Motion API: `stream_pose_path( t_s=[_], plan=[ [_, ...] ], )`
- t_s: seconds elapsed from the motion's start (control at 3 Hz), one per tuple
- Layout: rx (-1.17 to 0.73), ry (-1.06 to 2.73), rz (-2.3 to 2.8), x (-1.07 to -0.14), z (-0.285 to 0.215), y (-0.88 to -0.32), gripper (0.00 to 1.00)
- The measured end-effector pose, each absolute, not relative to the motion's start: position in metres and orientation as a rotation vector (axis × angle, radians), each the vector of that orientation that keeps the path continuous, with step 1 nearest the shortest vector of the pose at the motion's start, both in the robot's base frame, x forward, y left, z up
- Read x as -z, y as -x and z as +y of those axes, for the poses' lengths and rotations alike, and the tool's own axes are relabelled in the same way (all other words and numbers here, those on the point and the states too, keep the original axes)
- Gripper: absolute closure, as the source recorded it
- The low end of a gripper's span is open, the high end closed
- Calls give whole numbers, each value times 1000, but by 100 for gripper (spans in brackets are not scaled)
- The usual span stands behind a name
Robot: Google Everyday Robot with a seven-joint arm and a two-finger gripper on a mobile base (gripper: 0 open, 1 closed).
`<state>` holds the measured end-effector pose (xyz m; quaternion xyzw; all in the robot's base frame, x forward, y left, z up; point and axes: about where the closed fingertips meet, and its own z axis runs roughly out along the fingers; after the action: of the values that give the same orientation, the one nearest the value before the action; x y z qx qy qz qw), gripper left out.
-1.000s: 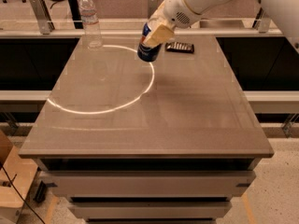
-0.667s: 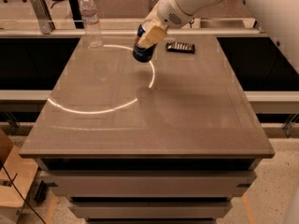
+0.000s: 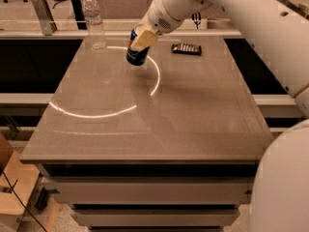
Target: Move pepsi can near water bottle
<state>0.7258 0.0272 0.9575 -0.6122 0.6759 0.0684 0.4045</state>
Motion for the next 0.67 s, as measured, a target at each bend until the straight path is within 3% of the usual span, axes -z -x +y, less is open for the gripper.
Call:
stream_pose_path(
  t_s=[0.67],
  plan=[
    [-213,1558,1682,-943,64,-755,100]
  ],
)
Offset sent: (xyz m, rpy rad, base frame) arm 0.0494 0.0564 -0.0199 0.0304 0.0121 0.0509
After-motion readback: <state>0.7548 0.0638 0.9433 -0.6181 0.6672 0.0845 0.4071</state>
